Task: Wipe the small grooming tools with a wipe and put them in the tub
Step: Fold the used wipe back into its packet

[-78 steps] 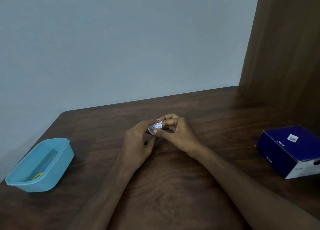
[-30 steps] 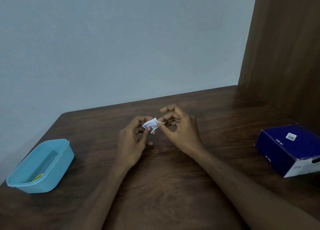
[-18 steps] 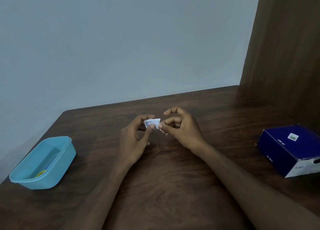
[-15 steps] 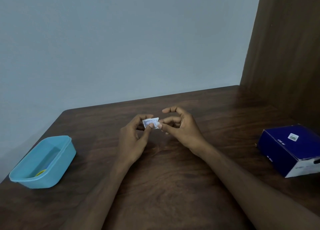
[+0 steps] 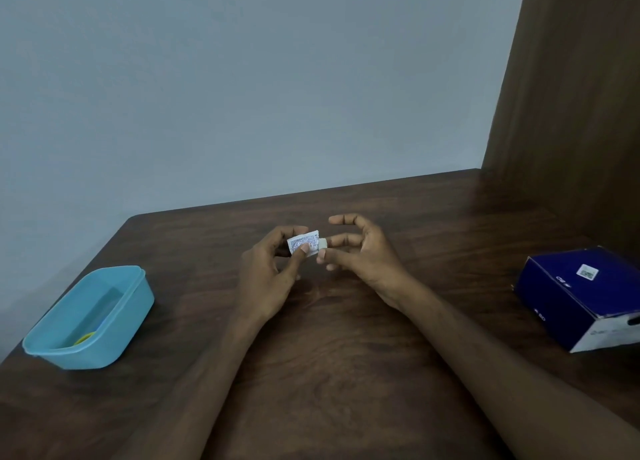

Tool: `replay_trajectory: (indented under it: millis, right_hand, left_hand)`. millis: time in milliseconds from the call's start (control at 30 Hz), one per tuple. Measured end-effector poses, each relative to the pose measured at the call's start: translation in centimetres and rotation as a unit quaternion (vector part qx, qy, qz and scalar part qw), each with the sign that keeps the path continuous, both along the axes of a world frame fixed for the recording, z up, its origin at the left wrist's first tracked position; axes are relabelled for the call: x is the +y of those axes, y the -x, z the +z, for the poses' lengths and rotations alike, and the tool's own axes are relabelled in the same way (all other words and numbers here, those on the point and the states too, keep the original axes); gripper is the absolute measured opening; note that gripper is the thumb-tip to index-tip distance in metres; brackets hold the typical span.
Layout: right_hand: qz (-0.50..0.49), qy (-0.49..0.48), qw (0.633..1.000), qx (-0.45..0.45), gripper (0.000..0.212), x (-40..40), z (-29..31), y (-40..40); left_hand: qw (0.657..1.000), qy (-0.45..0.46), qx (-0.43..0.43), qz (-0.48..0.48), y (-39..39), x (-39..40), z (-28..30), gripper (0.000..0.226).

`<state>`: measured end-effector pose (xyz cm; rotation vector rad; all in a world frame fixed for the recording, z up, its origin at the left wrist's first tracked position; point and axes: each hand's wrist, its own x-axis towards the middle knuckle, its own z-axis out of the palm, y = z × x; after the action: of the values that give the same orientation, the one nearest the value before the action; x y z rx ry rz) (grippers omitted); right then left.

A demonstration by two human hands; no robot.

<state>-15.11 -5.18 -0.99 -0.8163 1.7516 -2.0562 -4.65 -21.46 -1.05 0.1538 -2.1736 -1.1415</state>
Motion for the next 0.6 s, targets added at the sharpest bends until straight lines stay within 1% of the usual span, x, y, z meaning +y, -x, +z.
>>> replay_trajectory:
  millis: [133, 300, 467, 600]
  right_hand:
    - [0.006, -0.024, 1.000, 0.013, 0.059, -0.06, 0.09, -0.20]
    - [0.028, -0.026, 0.999, -0.008, 0.064, 0.22, 0.33, -0.03]
    - [-0.001, -0.017, 1.000, -0.018, 0.061, 0.23, 0.19, -0.05]
    - [-0.025, -0.039, 0.999, 0.012, 0.054, 0.06, -0.01, -0.24]
  left_hand:
    - [1.000, -0.026, -0.005, -0.013, -0.15, 0.13, -0.07, 0.023]
    - [0.998, -0.061, -0.005, -0.032, -0.28, 0.34, 0.16, 0.025]
    - [0.996, -0.088, -0.006, -0.028, -0.28, 0.25, 0.19, 0.023]
    - [0.996, -0.083, -0.011, -0.020, -0.32, 0.35, 0.13, 0.022]
